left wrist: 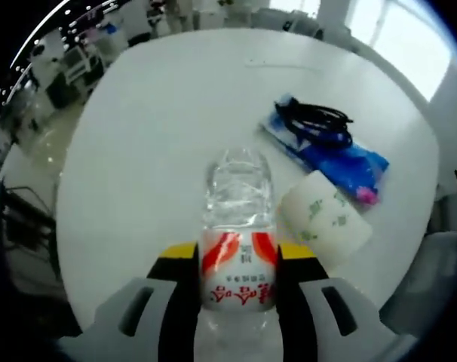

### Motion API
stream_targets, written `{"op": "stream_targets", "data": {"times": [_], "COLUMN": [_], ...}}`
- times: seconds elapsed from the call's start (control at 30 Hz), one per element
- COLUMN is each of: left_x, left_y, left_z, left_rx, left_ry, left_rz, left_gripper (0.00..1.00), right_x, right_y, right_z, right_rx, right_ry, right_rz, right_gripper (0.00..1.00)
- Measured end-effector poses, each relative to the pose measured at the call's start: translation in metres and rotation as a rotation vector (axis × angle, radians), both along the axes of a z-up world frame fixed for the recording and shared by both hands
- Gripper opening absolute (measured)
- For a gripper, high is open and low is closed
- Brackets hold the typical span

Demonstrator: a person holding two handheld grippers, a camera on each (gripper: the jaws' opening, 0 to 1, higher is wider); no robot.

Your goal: Arrange the tabletop items into an orderly group along one side of the table until the central work area is clear of visible clutter.

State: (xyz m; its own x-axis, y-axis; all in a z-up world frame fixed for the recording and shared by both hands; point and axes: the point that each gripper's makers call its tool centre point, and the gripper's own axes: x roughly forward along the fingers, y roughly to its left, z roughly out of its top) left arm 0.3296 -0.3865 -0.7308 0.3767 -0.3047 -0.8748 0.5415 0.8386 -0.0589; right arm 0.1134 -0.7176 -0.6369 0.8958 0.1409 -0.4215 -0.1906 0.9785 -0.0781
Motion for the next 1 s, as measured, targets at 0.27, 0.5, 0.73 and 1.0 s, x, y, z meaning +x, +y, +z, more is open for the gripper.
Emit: {"op": "stream_targets", "data": {"times": [0.27,0.5,0.73,1.0], "left_x": [-0.011,-0.020,-0.043,-0.068], "left_y": [-0.006,-0.003,-0.005,-0.028], "left_z": [0.005,0.005,0.008,0.017], "left_rx": [0.003,-0.003,-0.009,-0.039], "left_ry": [-0.005,-0.006,-0.007,-0.015], "left_rz": [-0.057,-0.084,-0.134,-0.259], "left_gripper": [0.35,0.35,0.35,0.35], "right_x": [0.000,0.002,0.013,0.019], "right_y": [0.004,0.009,0.019,0.025], "right_z": [0.001,0.005,0.016,0.020], "right_rx": [-0.022,-0.077,-0.129,-0.117], "right_ry": [0.003,-0.001,-0.016,-0.016], "right_rz": [0.028,0.071,0.136,0.176], "right_gripper": [0.96,1.00,1.00,1.00]}}
